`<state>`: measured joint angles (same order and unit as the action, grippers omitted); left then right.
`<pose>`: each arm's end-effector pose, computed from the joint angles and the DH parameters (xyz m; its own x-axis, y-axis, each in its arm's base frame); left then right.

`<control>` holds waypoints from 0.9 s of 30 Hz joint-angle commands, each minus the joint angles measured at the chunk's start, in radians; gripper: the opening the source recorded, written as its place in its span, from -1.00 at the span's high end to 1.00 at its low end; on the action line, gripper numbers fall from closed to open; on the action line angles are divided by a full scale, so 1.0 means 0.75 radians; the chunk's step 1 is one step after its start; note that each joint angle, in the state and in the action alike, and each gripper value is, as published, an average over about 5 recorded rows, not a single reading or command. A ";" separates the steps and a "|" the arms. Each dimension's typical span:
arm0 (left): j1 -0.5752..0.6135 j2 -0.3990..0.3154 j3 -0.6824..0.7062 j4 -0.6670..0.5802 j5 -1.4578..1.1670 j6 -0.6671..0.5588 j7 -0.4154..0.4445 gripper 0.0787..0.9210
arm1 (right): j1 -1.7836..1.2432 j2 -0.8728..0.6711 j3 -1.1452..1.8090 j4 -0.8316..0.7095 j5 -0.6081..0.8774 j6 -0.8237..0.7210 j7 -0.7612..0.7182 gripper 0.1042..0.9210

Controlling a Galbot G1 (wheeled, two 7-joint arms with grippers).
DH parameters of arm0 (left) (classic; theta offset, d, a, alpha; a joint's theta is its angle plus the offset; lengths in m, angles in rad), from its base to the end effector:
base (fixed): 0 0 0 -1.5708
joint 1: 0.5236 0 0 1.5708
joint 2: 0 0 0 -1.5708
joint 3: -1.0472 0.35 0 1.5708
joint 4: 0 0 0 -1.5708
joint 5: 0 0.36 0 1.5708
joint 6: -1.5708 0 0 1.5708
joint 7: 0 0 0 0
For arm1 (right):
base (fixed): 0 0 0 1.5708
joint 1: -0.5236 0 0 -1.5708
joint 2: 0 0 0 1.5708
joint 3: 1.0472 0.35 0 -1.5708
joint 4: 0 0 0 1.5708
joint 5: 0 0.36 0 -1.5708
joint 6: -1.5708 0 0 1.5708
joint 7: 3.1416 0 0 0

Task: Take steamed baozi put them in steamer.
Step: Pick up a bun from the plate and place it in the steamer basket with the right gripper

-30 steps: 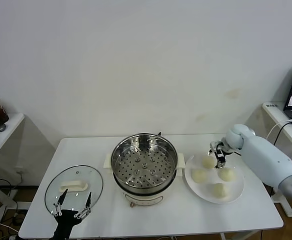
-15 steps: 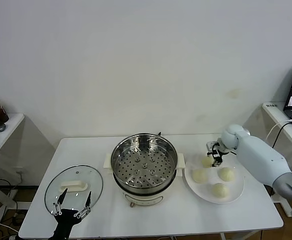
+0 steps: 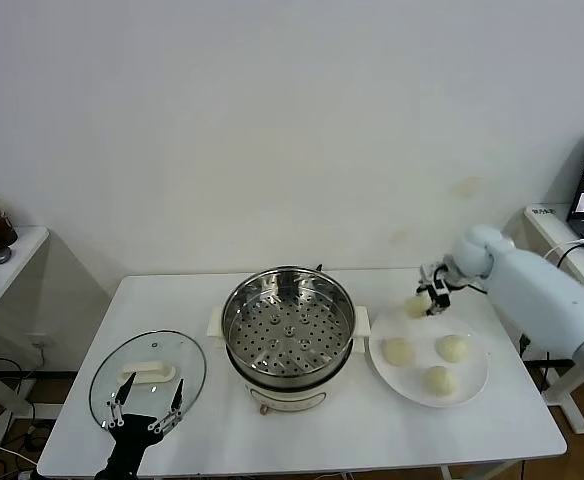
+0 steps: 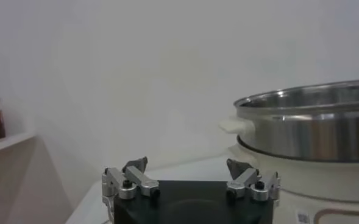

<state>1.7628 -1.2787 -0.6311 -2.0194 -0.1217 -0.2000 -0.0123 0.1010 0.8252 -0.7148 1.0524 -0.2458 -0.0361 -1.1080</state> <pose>0.1282 0.0892 -0.3441 -0.9968 0.0566 0.0570 0.0657 0.9828 0.1729 0.5788 -0.1413 -0.1484 -0.3189 -0.1085 0.9416 -0.9196 -0.2053 -0.3351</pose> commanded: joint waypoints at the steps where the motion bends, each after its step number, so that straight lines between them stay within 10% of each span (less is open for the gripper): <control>1: -0.006 0.009 0.000 -0.022 -0.012 0.006 0.001 -0.77 | 0.533 -0.062 -0.304 0.284 0.435 0.018 -0.016 -0.03; 13: -0.013 0.023 -0.047 -0.037 -0.041 0.011 0.001 -0.77 | 0.686 0.372 -0.615 0.319 0.652 0.292 0.033 -0.05; 27: -0.011 0.010 -0.084 -0.051 -0.048 0.015 0.001 -0.77 | 0.517 0.664 -0.731 0.087 0.131 0.798 0.123 -0.09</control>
<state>1.7547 -1.2697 -0.6856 -2.0557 -0.1551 -0.1893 -0.0117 0.5220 1.1477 -1.1648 1.2151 0.0804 0.2709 -1.0649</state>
